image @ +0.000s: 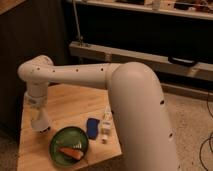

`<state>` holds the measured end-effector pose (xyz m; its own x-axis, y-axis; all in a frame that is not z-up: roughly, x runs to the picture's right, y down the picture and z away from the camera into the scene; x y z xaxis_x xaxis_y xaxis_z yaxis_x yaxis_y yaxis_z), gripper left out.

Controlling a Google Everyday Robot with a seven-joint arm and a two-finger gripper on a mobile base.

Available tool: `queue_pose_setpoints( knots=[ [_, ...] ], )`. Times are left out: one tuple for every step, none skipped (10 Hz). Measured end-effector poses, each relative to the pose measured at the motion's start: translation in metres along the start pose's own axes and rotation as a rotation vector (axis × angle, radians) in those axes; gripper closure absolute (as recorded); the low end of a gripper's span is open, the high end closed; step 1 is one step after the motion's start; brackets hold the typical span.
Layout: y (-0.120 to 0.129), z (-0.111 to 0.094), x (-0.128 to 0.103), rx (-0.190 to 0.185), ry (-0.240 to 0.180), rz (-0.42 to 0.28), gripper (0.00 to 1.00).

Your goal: Place the ceramic cup over the eraser

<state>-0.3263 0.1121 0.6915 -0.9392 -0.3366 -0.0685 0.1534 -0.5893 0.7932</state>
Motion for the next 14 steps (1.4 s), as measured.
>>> queue_pose_setpoints(
  knots=[
    [0.002,0.004,-0.007,0.014,-0.007,0.012,0.65],
    [0.002,0.007,-0.009,0.023,-0.010,0.017,0.55],
    [0.001,0.011,-0.011,0.031,-0.015,0.019,0.46],
    [-0.002,0.016,-0.011,0.041,-0.017,0.019,0.35],
    [-0.003,0.021,-0.012,0.050,-0.016,0.025,0.25],
    [-0.004,0.025,-0.012,0.062,-0.011,0.036,0.21],
    [-0.006,0.029,-0.012,0.075,-0.001,0.049,0.20],
    [-0.006,0.032,-0.011,0.081,0.006,0.060,0.20],
    [-0.007,0.033,-0.010,0.082,0.013,0.072,0.20],
    [-0.006,0.034,-0.010,0.079,0.016,0.083,0.20],
    [-0.002,0.032,-0.012,0.065,0.019,0.113,0.20],
    [0.000,0.031,-0.013,0.060,0.020,0.126,0.20],
    [0.001,0.031,-0.014,0.059,0.020,0.128,0.20],
    [0.001,0.031,-0.013,0.059,0.020,0.127,0.20]
  ],
)
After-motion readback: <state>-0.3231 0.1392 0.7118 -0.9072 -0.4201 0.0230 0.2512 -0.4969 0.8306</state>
